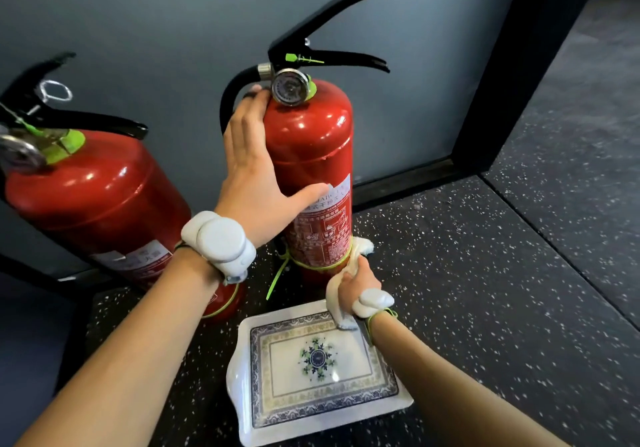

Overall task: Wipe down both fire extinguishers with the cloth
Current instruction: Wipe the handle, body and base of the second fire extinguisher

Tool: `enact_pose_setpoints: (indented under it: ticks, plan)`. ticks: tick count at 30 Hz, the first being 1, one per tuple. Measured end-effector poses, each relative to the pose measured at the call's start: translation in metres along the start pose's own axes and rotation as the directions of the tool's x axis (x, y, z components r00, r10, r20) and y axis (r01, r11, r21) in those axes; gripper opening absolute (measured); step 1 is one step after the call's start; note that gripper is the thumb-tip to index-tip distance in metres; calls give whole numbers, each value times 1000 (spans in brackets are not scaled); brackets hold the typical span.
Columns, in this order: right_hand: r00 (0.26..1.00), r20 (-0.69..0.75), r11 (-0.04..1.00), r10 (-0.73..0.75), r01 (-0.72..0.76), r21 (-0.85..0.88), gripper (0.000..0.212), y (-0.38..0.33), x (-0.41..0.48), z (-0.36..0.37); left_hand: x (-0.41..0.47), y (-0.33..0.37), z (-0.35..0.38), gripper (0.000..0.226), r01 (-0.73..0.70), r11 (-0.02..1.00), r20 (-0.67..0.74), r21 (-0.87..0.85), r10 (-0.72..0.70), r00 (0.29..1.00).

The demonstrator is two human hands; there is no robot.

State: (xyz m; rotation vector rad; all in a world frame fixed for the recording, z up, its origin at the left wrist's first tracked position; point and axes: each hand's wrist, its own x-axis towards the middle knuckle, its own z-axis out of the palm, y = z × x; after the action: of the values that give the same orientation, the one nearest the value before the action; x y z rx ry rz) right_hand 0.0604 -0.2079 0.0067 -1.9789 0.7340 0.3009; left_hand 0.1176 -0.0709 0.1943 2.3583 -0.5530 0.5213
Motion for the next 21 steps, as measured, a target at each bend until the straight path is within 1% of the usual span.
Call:
enact_pose_setpoints:
  ticks: [3,5,6,7,8,9,10,11,12,13,15,16,18,19,21]
  plan:
    - [998,51,999,37,-37,-1,47,-9,2,-3,1,0,0,125,-7,1000,-4,0,7,1000]
    - [999,31,999,31,-32,31,40,-19,-4,-12,1,0,0,125,-7,1000,-1,3,7,1000]
    - [1000,8,995,7,-7,96,36,-23,-10,-17,2,0,0,125,-8,1000,3,4,8,1000]
    - [999,-7,977,-33,34,210,34,-29,-19,-23,3,0,0,126,-14,1000,8,3,14,1000]
    - [995,-30,936,-98,102,336,39,-37,-31,-27,3,-2,-3,126,-14,1000,8,2,14,1000]
    - [983,-71,878,-169,183,442,47,-45,-42,-32,3,-3,-4,127,-16,1000,10,-1,16,1000]
    - [965,-111,819,-237,260,512,55,-55,-53,-39,4,-3,-5,126,-20,1000,12,-7,20,1000]
    - [938,-143,758,-317,341,556,59,-66,-64,-45,5,-4,-5,125,-25,1000,9,-18,25,1000]
    - [899,-167,702,-405,423,572,56,-76,-73,-52,5,-3,-6,123,-28,999,0,-38,28,1000]
    - [859,-184,655,-477,487,577,49,-87,-82,-60,4,-2,-5,121,-29,997,-14,-68,28,999]
    - [815,-181,618,-550,543,568,34,-98,-91,-71,3,-1,-5,119,-19,993,-35,-113,15,999]
    - [806,-187,626,-562,562,541,30,-97,-88,-71,3,-1,-5,120,-19,994,-36,-111,15,999]
    - [809,-235,691,-539,584,426,27,-83,-76,-64,2,-1,-5,121,-28,996,-37,-82,25,999]
    - [828,-245,734,-504,560,384,26,-72,-67,-56,2,-1,-4,122,-30,997,-41,-71,27,999]
    - [899,-214,824,-382,436,361,22,-46,-47,-39,3,-1,-4,123,-30,997,-39,-65,27,999]
